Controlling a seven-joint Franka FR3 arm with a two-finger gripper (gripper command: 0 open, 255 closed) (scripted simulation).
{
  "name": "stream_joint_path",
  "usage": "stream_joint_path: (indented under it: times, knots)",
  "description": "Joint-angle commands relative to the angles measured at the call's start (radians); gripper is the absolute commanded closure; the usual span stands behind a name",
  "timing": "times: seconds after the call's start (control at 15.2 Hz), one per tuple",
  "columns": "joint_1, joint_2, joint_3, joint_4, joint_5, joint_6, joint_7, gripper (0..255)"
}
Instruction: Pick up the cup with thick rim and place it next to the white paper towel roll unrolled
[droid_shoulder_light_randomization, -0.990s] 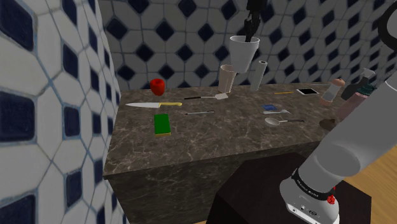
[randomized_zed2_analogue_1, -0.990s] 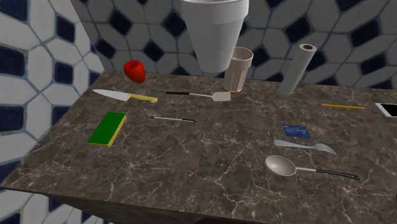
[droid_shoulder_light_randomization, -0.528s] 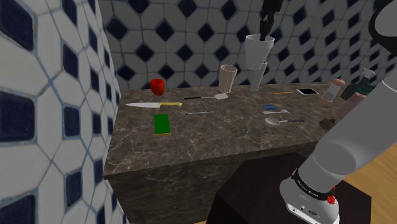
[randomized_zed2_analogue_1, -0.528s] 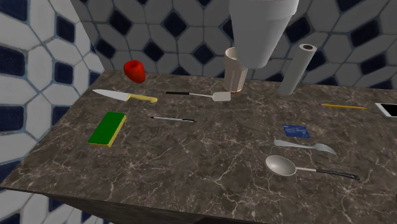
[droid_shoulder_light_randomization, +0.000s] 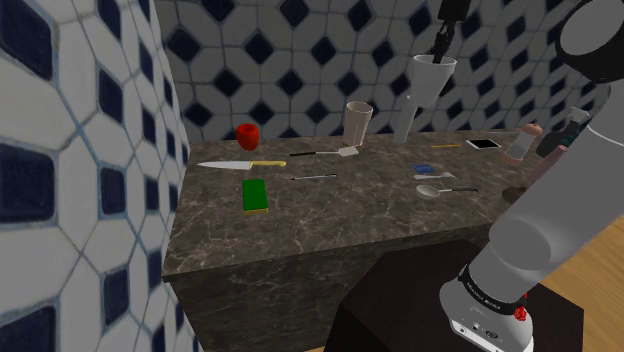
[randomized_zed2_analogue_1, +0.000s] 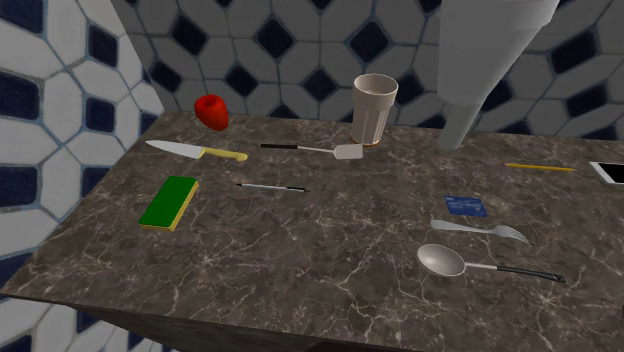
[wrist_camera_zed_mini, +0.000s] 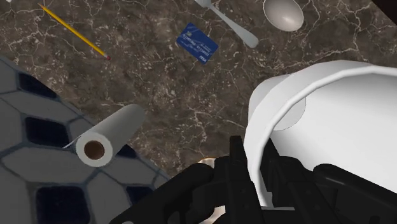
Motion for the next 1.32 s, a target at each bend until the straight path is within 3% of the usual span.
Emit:
stream_joint_path:
  times: [0.0, 0.4, 1.25]
  knots:
    - [-0.03, 0.043, -0.029, 0.052, 0.01, -0.01, -0.059, 255]
    - [-0.136, 0.188, -0.102, 0.229, 0.06, -0.05, -0.224, 255]
    - [-0.112, 0.109, -0.091, -0.053, 0.028, 0.158, -0.202, 255]
